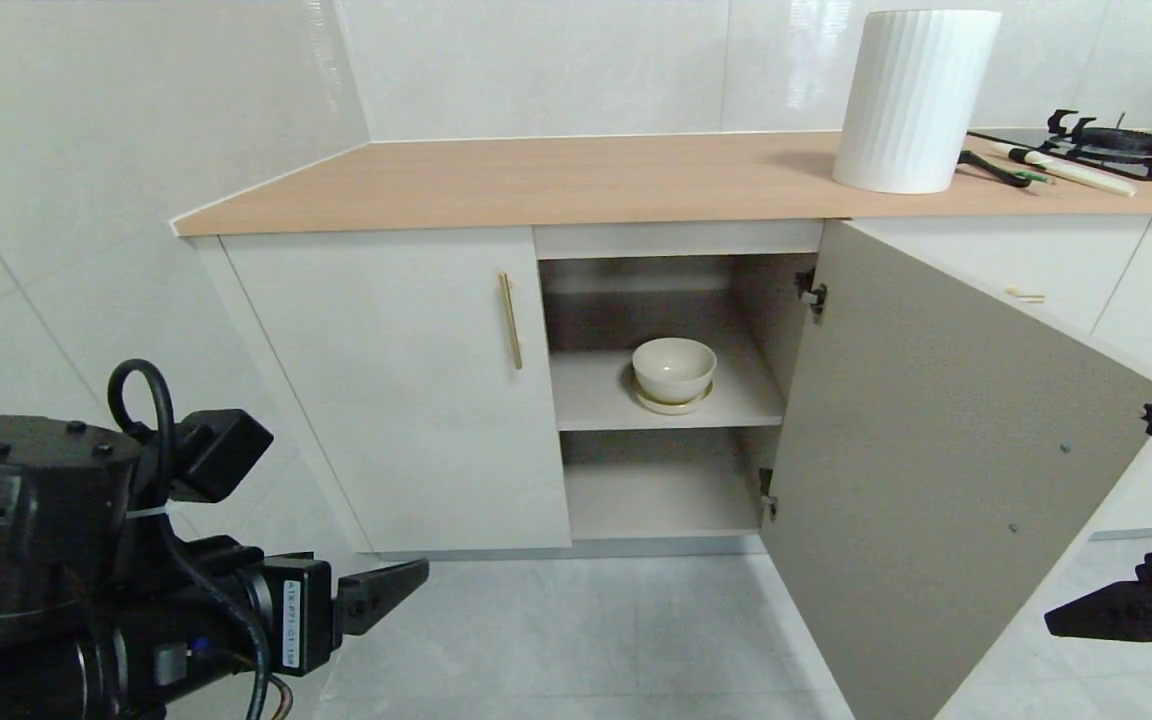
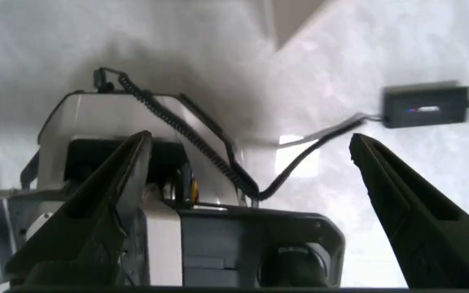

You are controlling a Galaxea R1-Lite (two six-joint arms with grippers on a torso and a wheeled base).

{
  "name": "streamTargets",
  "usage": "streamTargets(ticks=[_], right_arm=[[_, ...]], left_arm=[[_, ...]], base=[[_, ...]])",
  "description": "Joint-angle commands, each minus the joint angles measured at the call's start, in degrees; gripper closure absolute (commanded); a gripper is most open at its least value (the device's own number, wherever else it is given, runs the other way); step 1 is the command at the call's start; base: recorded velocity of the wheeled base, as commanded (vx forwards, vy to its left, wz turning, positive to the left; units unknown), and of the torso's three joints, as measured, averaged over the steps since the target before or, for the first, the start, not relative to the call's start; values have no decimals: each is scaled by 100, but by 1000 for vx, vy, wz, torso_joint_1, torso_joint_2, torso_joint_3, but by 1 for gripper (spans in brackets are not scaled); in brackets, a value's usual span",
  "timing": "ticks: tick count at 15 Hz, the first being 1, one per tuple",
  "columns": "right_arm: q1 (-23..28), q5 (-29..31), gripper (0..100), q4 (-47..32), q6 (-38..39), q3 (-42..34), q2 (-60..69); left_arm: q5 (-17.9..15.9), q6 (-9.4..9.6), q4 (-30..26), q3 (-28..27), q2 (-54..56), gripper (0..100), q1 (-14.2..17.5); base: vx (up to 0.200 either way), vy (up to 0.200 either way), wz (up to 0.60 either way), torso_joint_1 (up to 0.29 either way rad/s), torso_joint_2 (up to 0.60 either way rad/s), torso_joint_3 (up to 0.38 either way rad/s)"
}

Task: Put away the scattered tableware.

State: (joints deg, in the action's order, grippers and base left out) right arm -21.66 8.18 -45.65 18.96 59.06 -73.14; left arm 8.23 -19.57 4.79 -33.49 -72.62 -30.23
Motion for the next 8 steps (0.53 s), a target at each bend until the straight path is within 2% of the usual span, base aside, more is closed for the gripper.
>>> streamTargets(ticks=[1,4,6,8], right_arm=[[365,-1,0,-5,-129,35,-148],[927,-9,0,-5,-366,88,-376],[1490,-9,0,21,-612,149,-552],[1780,-9,0,180,-692,149,-728]], left_arm=[[3,-3,4,0,-15,0,0],[3,-3,4,9,-24,0,0],[3,-3,4,9,-15,0,0],[3,-12,4,9,-15,0,0]], base=[[0,-200,0,7,2,2],[0,-200,0,12,5,1],[0,0,0,0,0,0],[0,0,0,0,0,0]])
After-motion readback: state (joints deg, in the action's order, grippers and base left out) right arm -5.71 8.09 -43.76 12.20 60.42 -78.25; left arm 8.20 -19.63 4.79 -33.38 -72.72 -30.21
